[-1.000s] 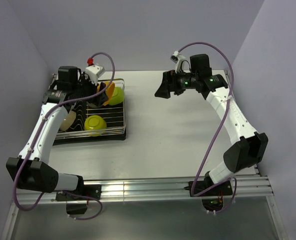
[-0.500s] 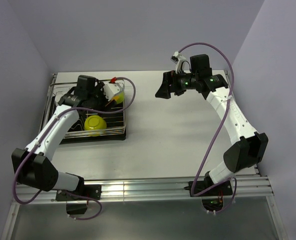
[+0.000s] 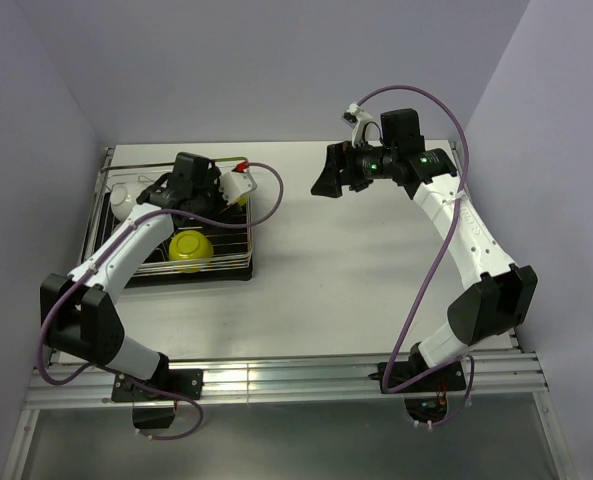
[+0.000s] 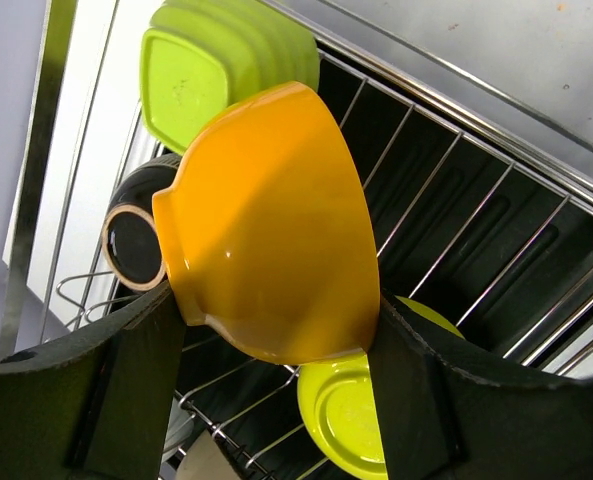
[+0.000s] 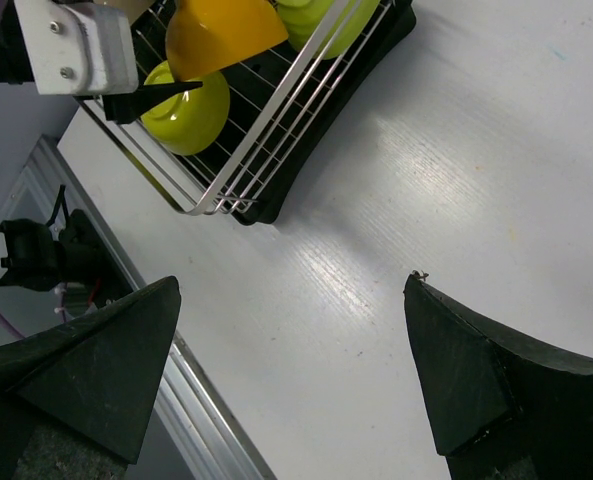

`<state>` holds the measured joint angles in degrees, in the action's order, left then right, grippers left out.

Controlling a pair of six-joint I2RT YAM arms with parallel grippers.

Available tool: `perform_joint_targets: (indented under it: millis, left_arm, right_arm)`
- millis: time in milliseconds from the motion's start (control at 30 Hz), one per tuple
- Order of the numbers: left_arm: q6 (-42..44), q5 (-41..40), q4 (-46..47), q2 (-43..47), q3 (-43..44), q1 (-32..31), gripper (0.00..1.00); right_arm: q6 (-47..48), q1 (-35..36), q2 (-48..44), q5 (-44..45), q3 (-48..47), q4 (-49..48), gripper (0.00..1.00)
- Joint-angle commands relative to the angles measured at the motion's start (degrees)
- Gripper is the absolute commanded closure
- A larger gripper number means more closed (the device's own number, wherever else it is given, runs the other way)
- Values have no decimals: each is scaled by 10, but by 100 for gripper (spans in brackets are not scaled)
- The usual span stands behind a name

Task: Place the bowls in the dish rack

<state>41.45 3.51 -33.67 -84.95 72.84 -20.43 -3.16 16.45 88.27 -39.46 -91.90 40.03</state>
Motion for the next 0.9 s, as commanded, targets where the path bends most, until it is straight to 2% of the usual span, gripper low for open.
perform_joint_targets:
  millis: [0, 600, 867]
  left_arm:
    - [18, -10, 21, -7, 3, -10, 100]
    - [23, -32, 56, -34, -25, -31, 100]
    - [28, -75, 76, -41, -39, -39, 100]
  right_arm:
    - [2, -3, -6, 5, -10, 3, 0]
    - [5, -7, -2, 4, -10, 11, 0]
    - [5, -8, -5, 3, -6, 10, 0]
